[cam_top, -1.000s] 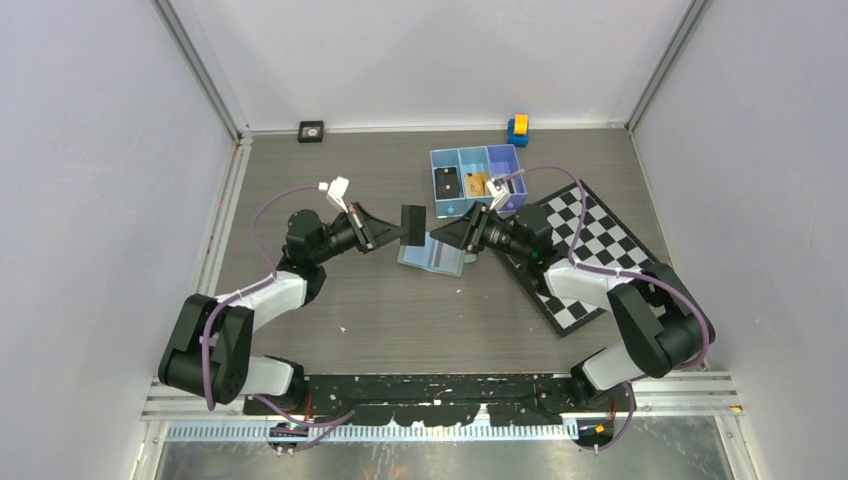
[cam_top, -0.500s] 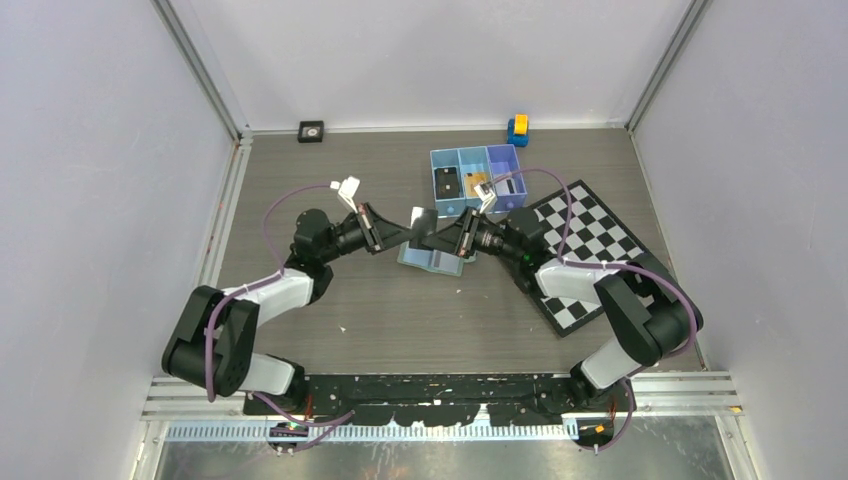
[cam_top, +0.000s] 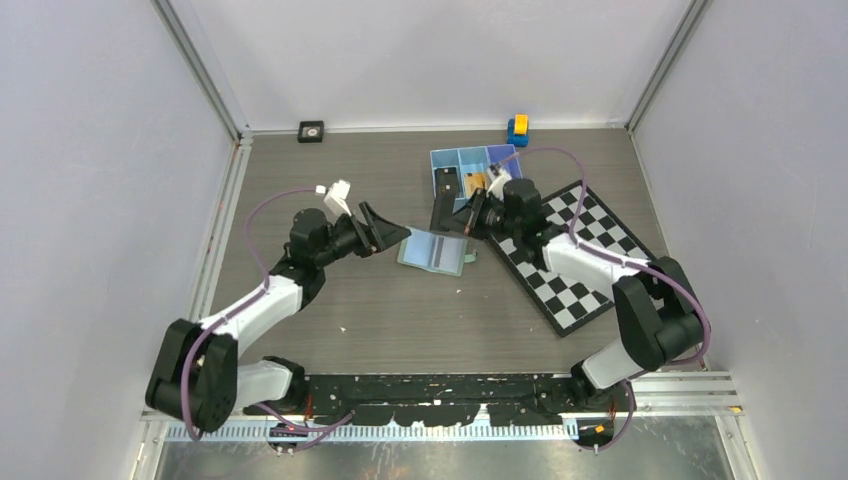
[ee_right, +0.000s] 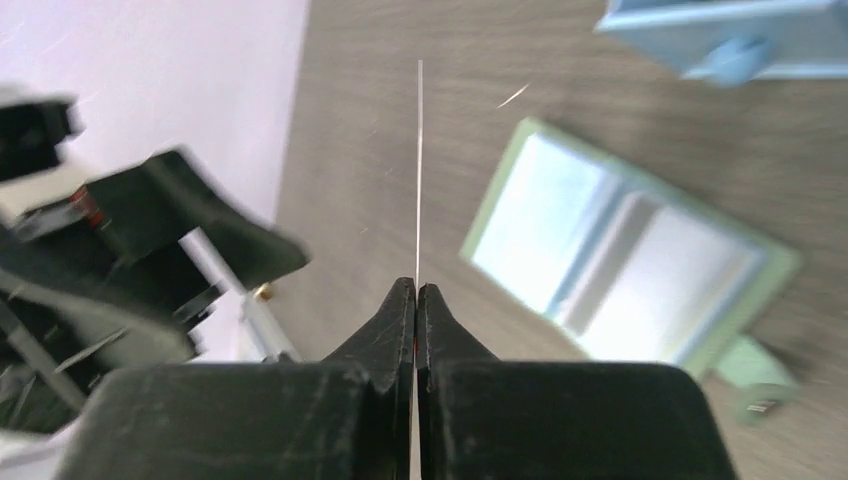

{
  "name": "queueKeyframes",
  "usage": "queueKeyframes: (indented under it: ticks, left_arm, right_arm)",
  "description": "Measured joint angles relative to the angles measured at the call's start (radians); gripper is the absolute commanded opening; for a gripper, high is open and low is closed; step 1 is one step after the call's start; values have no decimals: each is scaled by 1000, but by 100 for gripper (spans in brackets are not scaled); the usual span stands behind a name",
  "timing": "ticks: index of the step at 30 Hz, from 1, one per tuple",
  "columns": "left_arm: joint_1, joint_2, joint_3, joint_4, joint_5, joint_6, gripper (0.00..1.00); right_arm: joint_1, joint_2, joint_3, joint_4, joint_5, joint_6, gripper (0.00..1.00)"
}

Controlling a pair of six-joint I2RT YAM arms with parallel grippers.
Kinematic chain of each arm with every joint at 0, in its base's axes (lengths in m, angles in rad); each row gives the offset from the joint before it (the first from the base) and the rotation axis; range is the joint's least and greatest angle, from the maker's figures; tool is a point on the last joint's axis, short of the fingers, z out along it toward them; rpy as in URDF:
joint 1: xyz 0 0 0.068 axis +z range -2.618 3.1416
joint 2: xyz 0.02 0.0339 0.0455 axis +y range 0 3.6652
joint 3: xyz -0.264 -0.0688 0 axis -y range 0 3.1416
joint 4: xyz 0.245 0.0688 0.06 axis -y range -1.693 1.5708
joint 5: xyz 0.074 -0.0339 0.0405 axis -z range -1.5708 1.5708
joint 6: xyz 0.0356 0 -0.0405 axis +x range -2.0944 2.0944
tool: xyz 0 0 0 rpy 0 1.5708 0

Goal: Take the credit cards out of the card holder
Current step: Place the credit card in the storage box.

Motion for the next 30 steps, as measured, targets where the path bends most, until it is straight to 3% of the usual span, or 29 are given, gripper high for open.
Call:
queueKeyframes:
  ticks: [2,4,9,18,28,29,30]
  left_arm:
    - [0,-58,0,-58,-50,31,95]
    - [0,-112,0,-101,-103,53,100]
    - [9,-136,0,-144,-188,78,100]
    - [29,16,16,-219,-193,78,93]
    - [30,65,46,-222,-177,78,92]
    - [30,70,49,-222,-176,79,92]
    - [30,77,53,-223,-176,79,92]
  right_arm:
    - [-12,0,75,-133,76,-54,0]
    - [-18,0,138,-244,154,-99,0]
    - [-20,66,332,-478,292,-190,0]
    - [-27,357,735,-760,428,-314,0]
    - [-28,560,964,-887,458,-385,1]
    - [-28,580,987,-891,452,-387,5]
    - [-29,605,1020,-903,441,-389,17]
